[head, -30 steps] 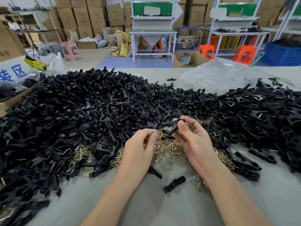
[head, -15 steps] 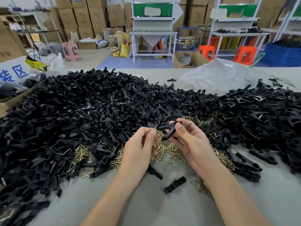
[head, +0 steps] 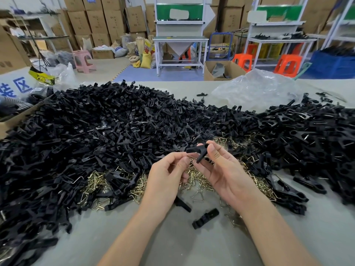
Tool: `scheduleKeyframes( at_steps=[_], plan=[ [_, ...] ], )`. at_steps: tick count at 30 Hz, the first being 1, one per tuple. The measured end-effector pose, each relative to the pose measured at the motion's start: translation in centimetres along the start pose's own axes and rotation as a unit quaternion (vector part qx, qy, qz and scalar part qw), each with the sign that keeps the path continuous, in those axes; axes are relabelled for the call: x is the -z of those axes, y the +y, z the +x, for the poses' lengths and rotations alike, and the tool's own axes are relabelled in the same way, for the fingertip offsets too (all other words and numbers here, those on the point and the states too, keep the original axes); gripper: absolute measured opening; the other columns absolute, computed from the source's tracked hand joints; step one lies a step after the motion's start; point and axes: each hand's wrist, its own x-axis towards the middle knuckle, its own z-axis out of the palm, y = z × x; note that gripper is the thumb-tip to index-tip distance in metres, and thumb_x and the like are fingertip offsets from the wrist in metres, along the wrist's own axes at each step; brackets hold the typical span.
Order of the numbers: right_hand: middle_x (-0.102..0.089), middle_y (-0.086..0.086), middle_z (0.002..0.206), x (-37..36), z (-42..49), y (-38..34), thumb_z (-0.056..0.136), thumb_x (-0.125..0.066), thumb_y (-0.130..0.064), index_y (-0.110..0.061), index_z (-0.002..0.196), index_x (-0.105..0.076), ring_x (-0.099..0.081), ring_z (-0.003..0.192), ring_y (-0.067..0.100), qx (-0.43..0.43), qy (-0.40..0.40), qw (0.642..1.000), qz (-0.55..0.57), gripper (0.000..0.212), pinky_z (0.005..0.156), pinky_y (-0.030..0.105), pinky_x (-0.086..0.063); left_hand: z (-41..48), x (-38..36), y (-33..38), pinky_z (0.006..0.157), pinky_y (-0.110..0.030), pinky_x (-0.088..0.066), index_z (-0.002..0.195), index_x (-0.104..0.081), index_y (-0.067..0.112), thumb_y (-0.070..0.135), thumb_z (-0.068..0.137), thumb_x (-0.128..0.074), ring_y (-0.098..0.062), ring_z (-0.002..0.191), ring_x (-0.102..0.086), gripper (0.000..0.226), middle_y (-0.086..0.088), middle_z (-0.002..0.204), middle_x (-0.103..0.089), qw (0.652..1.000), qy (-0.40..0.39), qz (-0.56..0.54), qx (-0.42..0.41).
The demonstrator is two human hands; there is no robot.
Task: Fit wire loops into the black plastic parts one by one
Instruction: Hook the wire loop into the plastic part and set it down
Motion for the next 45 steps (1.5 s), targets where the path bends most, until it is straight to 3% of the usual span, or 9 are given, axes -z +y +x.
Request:
scheduleKeyframes(
  at_steps=[9, 13, 20, 22, 25, 32, 37, 40, 45],
  plan=[
    [-0.072, 0.022, 0.104, 0.0, -0.3, -0.3, 0.085, -0.069, -0.009, -0.009, 0.098, -0.074, -0.075, 0.091, 0.027, -0.011, -0.021, 1.0, 0.008, 0.014, 0.073, 0.029, -0.064, 0.3, 0.2, -0.2, 0.076, -0.023, -0.056, 0.116, -0.064, 0.029, 0.01, 0.097, -0.064, -0.01, 0.076, -0.067, 0.027, 0.001, 0.089, -0.073, 1.0, -0.001, 0.011, 0.015],
    [-0.071, 0.023, 0.106, 0.2, -0.3, -0.7, 0.086, -0.067, -0.01, -0.005, 0.106, -0.066, -0.074, 0.091, 0.027, -0.015, -0.008, 1.0, 0.018, 0.02, 0.078, 0.032, -0.064, 0.3, 0.5, 0.1, 0.073, -0.016, -0.052, 0.105, -0.071, 0.031, 0.017, 0.097, -0.065, -0.001, 0.075, -0.064, 0.017, 0.01, 0.085, -0.073, 1.0, -0.002, 0.015, 0.003],
    [-0.073, 0.021, 0.101, 0.4, -0.5, -1.1, 0.09, -0.066, -0.011, -0.003, 0.096, -0.073, -0.075, 0.09, 0.027, -0.029, -0.002, 0.998, 0.053, 0.013, 0.07, 0.03, -0.064, 0.6, 1.1, 0.4, 0.058, -0.024, -0.05, 0.095, -0.075, 0.035, 0.017, 0.102, -0.056, -0.006, 0.065, -0.057, 0.028, 0.001, 0.081, -0.07, 1.0, 0.018, -0.01, 0.023],
    [-0.073, 0.02, 0.098, 0.4, -0.5, -1.1, 0.09, -0.066, -0.012, -0.003, 0.098, -0.071, -0.075, 0.088, 0.026, -0.026, 0.005, 0.998, 0.053, 0.013, 0.071, 0.03, -0.064, 0.5, 1.4, 0.0, 0.061, -0.019, -0.049, 0.099, -0.072, 0.038, 0.023, 0.102, -0.055, -0.001, 0.067, -0.057, 0.023, 0.007, 0.092, -0.066, 0.995, 0.056, 0.078, 0.003],
    [-0.073, 0.019, 0.099, 0.5, -0.4, -1.1, 0.091, -0.066, -0.013, -0.003, 0.101, -0.067, -0.075, 0.088, 0.025, -0.019, 0.008, 0.999, 0.045, 0.014, 0.071, 0.03, -0.064, -0.1, 1.2, 0.1, 0.07, -0.016, -0.049, 0.114, -0.062, 0.036, 0.03, 0.101, -0.054, -0.003, 0.087, -0.059, 0.017, 0.02, 0.115, -0.048, 0.956, 0.086, 0.256, -0.111],
    [-0.073, 0.022, 0.101, 0.2, -0.4, -0.4, 0.095, -0.062, -0.014, 0.001, 0.091, -0.078, -0.075, 0.094, 0.027, -0.037, -0.015, 0.998, 0.05, 0.022, 0.072, 0.026, -0.063, -0.9, -0.1, 0.2, 0.069, -0.025, -0.053, 0.109, -0.058, 0.031, 0.044, 0.096, -0.057, -0.003, 0.09, -0.059, 0.018, 0.019, 0.106, -0.054, 0.899, 0.019, 0.381, -0.216],
    [-0.072, 0.025, 0.105, 0.4, -0.3, -0.1, 0.09, -0.068, -0.014, 0.006, 0.091, -0.078, -0.076, 0.093, 0.028, -0.059, -0.02, 0.992, 0.106, 0.023, 0.072, 0.028, -0.063, -1.2, -0.6, 0.4, 0.077, -0.022, -0.049, 0.102, -0.063, 0.032, 0.036, 0.096, -0.062, -0.002, 0.09, -0.062, 0.007, 0.018, 0.097, -0.065, 0.957, 0.001, 0.256, -0.139],
    [-0.071, 0.025, 0.107, 0.4, -0.3, -0.2, 0.089, -0.071, -0.015, 0.003, 0.1, -0.074, -0.076, 0.09, 0.027, -0.06, -0.035, 0.989, 0.132, 0.021, 0.067, 0.03, -0.064, -1.5, -1.4, 1.0, 0.068, -0.037, -0.054, 0.098, -0.068, 0.036, 0.039, 0.095, -0.064, -0.004, 0.07, -0.063, 0.005, 0.001, 0.085, -0.071, 0.993, -0.021, 0.097, -0.058],
    [-0.074, 0.02, 0.105, 0.1, -0.5, 0.2, 0.084, -0.075, -0.022, -0.008, 0.095, -0.08, -0.075, 0.097, 0.025, -0.053, -0.058, 0.994, 0.07, 0.018, 0.075, 0.033, -0.063, -1.3, -1.5, 1.6, 0.074, -0.052, -0.054, 0.089, -0.071, 0.016, 0.047, 0.084, -0.067, -0.025, 0.07, -0.062, 0.031, -0.017, 0.083, -0.071, 1.0, -0.007, -0.02, -0.003]
  ],
)
